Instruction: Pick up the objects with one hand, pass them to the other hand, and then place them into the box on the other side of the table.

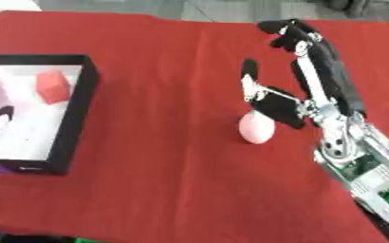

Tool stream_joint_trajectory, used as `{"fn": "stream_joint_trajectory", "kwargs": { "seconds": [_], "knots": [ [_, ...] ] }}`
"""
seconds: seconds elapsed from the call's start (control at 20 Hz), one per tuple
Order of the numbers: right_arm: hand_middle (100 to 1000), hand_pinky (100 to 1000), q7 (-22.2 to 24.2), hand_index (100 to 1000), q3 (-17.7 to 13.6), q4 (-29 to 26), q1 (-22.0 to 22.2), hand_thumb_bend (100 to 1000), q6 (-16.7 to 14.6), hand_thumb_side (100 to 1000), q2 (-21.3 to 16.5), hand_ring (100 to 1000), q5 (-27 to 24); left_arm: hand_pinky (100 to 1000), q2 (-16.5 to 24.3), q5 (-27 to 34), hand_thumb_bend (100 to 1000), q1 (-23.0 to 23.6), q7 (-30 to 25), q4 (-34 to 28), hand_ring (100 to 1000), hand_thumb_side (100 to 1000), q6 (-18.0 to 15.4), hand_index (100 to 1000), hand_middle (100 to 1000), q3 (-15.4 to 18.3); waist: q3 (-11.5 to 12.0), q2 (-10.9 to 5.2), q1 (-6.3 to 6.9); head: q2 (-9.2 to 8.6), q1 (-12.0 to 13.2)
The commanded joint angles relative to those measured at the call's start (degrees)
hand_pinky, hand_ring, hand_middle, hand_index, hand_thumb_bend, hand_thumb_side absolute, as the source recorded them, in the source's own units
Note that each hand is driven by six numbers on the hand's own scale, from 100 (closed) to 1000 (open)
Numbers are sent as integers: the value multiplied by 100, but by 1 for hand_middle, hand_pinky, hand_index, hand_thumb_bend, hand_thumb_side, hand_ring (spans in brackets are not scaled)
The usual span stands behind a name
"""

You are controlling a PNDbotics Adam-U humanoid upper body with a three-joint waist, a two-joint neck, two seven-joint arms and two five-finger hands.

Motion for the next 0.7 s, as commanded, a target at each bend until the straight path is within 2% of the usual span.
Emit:
{"fn": "stream_joint_trajectory", "kwargs": {
  "seconds": [0.05, 0.3, 0.45, 0.55, 0.6, 0.65, 0.7],
  "knots": [
    [781, 792, -7, 835, -95, -142, -52, 100, -2, 254, -158, 753, -22, 892, 104, -99, 558, -51, -146, 137, 804, 504, 143, 851, 713, 176, 6, -88, 15, -56, 3],
    [781, 792, -12, 834, -103, -147, -20, 100, 1, 259, -173, 752, -33, 900, 73, -72, 613, -72, -146, 195, 809, 533, 279, 863, 718, 262, 10, -90, 22, -54, -4],
    [781, 793, -18, 834, -105, -136, -4, 100, 3, 261, -178, 752, -29, 896, 72, -37, 594, -75, -83, 145, 805, 529, 288, 858, 714, 278, 8, -93, 29, -45, -14],
    [781, 793, -18, 835, -109, -122, 3, 100, 13, 261, -188, 753, -26, 885, 67, -7, 463, -75, -11, 75, 790, 510, 265, 843, 717, 295, 5, -95, 34, -38, -50],
    [782, 794, -7, 836, -112, -110, 5, 100, 29, 269, -192, 754, -24, 876, 58, 14, 334, -77, 80, -3, 773, 473, 188, 827, 737, 306, 5, -96, 35, -38, -85],
    [784, 795, 25, 839, -117, -90, 7, 100, 65, 286, -194, 756, -24, 867, 35, 90, 257, -74, 216, -113, 762, 461, 46, 815, 753, 327, 7, -96, 35, -40, -138],
    [788, 799, 85, 845, -123, -69, 5, 100, 122, 307, -196, 761, -20, 864, 9, 214, 231, -68, 367, -229, 759, 469, -105, 805, 757, 354, 7, -95, 33, -42, -197]
  ]
}}
